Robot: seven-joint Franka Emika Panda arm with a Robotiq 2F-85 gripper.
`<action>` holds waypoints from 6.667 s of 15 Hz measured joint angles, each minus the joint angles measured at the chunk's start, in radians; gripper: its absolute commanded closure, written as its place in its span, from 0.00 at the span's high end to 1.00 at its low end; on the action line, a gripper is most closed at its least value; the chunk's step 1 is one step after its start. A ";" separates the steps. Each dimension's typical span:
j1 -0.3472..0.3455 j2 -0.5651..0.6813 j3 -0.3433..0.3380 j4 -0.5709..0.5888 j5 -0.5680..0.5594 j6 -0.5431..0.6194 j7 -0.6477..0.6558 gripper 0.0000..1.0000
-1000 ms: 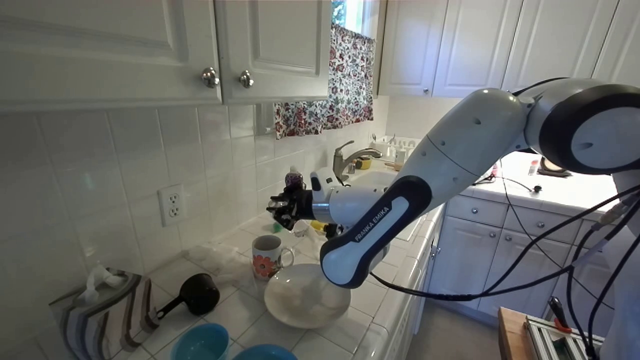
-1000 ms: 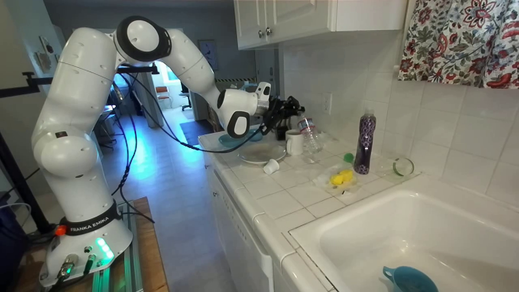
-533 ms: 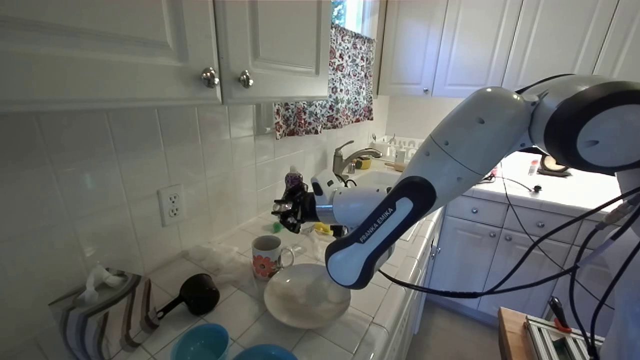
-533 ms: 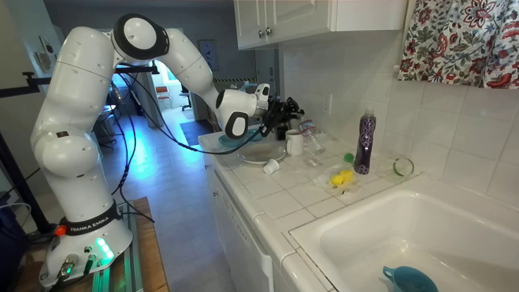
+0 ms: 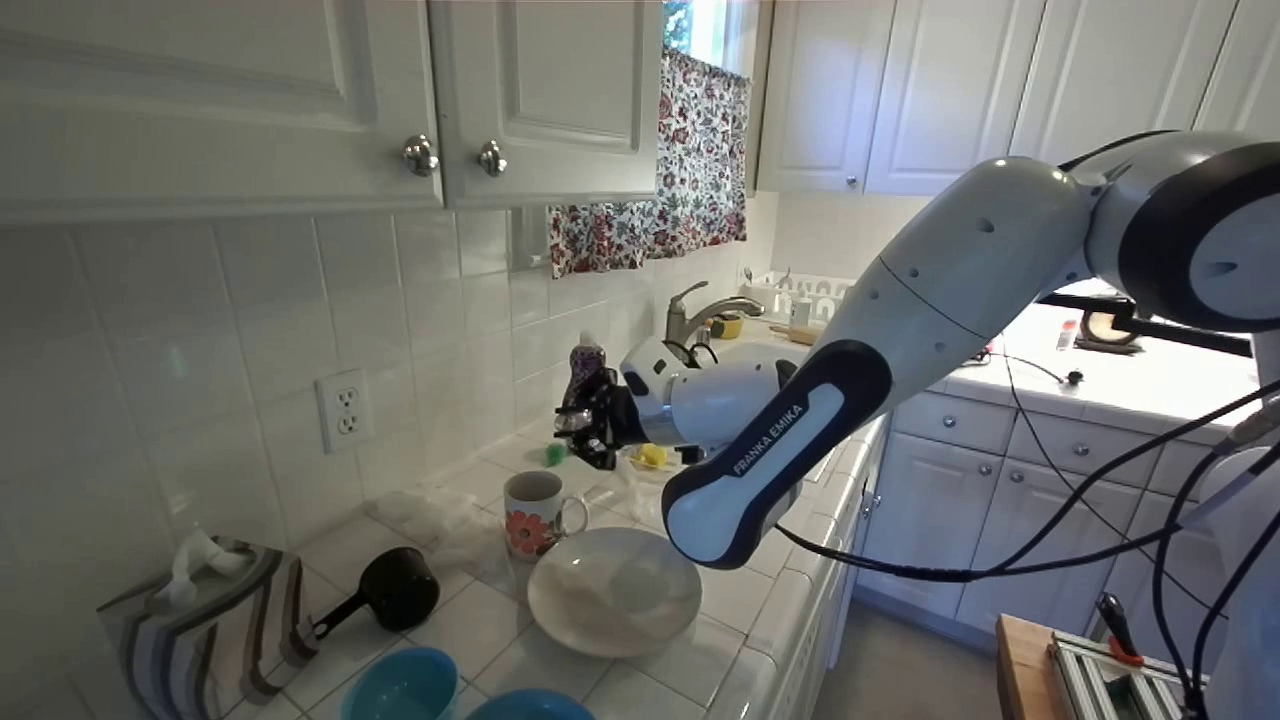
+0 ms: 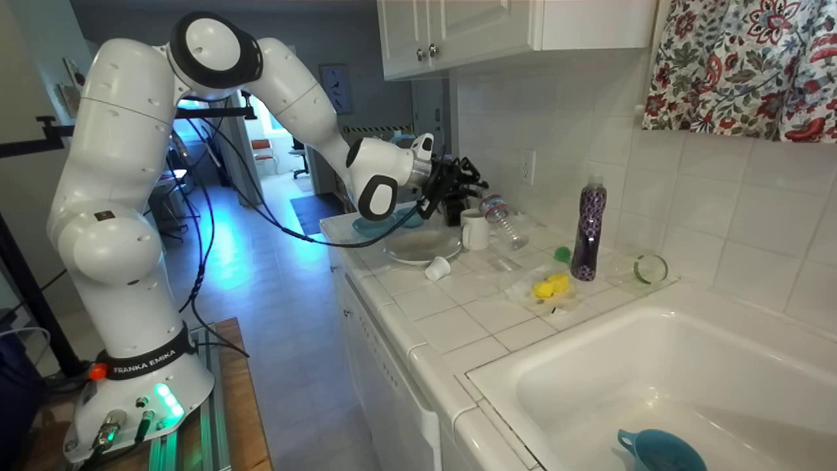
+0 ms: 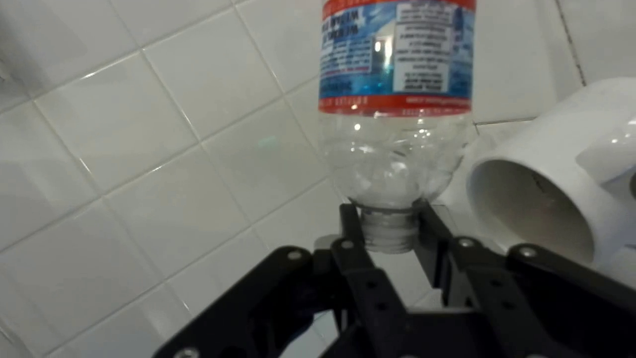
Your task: Pour the water in the bottle into the cup
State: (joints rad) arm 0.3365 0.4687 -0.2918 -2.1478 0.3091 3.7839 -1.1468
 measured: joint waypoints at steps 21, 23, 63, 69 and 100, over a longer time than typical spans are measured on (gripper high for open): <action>0.224 -0.012 -0.225 0.008 0.001 -0.207 -0.388 0.08; 0.243 -0.012 -0.236 0.010 0.001 -0.208 -0.406 0.08; 0.571 0.191 -0.619 0.124 0.001 -0.432 -0.553 0.08; 0.611 0.229 -0.668 0.126 0.001 -0.468 -0.556 0.08; 0.684 0.298 -0.845 0.175 -0.663 -0.584 -0.231 0.08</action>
State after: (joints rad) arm 1.0201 0.7667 -1.1372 -1.9733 -0.3539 3.2002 -1.3774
